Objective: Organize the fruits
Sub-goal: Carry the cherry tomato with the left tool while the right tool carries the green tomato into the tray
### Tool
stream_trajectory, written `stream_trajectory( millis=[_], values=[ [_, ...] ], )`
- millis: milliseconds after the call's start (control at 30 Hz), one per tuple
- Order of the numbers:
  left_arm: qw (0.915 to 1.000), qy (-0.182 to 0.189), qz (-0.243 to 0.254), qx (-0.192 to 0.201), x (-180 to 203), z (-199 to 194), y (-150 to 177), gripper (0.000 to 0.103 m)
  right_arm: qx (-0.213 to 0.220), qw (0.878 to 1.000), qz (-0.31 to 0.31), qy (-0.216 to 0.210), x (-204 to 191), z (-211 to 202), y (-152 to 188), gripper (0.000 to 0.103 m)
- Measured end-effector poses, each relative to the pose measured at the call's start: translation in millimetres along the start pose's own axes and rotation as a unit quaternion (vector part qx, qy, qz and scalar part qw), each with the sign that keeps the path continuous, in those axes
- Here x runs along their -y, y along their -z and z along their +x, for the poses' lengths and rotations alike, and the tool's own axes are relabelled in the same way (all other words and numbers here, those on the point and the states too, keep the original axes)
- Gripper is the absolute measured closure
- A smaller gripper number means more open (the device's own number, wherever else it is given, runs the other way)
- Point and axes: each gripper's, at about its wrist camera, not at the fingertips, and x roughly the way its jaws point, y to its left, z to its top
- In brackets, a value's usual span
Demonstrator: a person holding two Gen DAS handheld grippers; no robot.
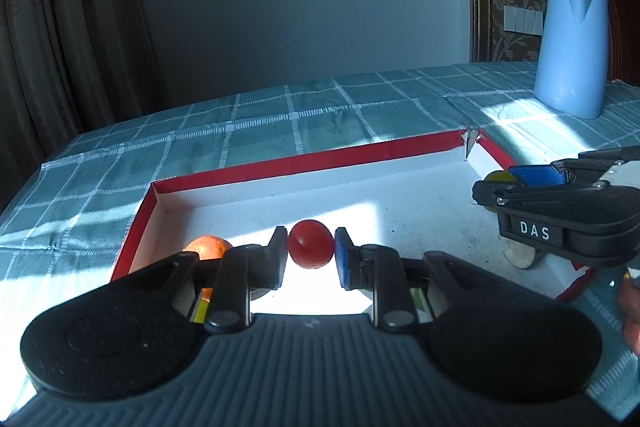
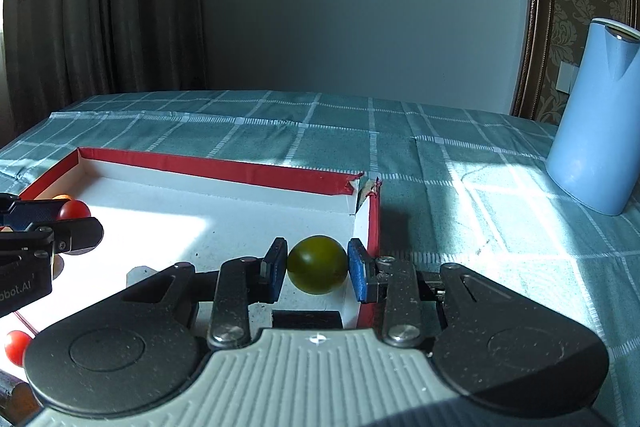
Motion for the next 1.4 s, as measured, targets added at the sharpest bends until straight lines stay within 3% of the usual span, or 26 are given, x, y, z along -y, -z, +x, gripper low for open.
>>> stream_trajectory(
  millis=[200, 333, 467, 567, 667, 767, 967, 1100, 1233, 1300, 1400],
  values=[
    [0.9989, -0.034, -0.002, -0.032, -3, 24, 4, 0.079, -0.015, 1.000, 0.001, -0.001, -1, 15, -6, 0.071],
    [0.9985, -0.026, -0.027, -0.040, -12, 24, 4, 0.061, -0.018, 1.000, -0.007, 0.001, -4, 22, -11, 0.071],
    [0.9982, -0.023, -0.032, -0.045, -14, 26, 4, 0.057, -0.018, 1.000, -0.008, 0.003, -5, 25, -13, 0.071],
    [0.9985, -0.019, -0.031, -0.039, -13, 24, 4, 0.049, -0.015, 1.000, -0.015, 0.003, -6, 25, -13, 0.071],
    [0.9991, -0.017, -0.029, -0.026, -11, 19, 4, 0.033, -0.016, 1.000, -0.014, 0.003, -7, 24, -13, 0.070],
    [0.9992, -0.029, -0.023, -0.010, -9, 14, 5, 0.021, -0.031, 0.999, -0.005, -0.008, -4, 28, -12, 0.055],
    [0.9992, -0.030, -0.026, 0.000, -10, 9, 6, 0.012, -0.023, 1.000, -0.009, -0.013, -7, 25, -10, 0.044],
    [0.9991, -0.027, -0.033, 0.003, -13, 6, 5, 0.007, -0.013, 1.000, -0.005, -0.013, -6, 22, -9, 0.044],
    [0.9984, -0.019, -0.053, 0.007, -21, 2, 5, 0.006, 0.017, 0.999, 0.040, -0.027, 14, 4, -17, 0.040],
    [0.9979, -0.014, -0.063, 0.008, -25, 1, 5, 0.005, 0.034, 0.996, 0.073, -0.029, 27, -6, -19, 0.027],
    [0.9974, -0.012, -0.070, 0.010, -28, -1, 5, 0.005, 0.052, 0.990, 0.126, -0.039, 50, -16, -21, 0.026]
  ],
)
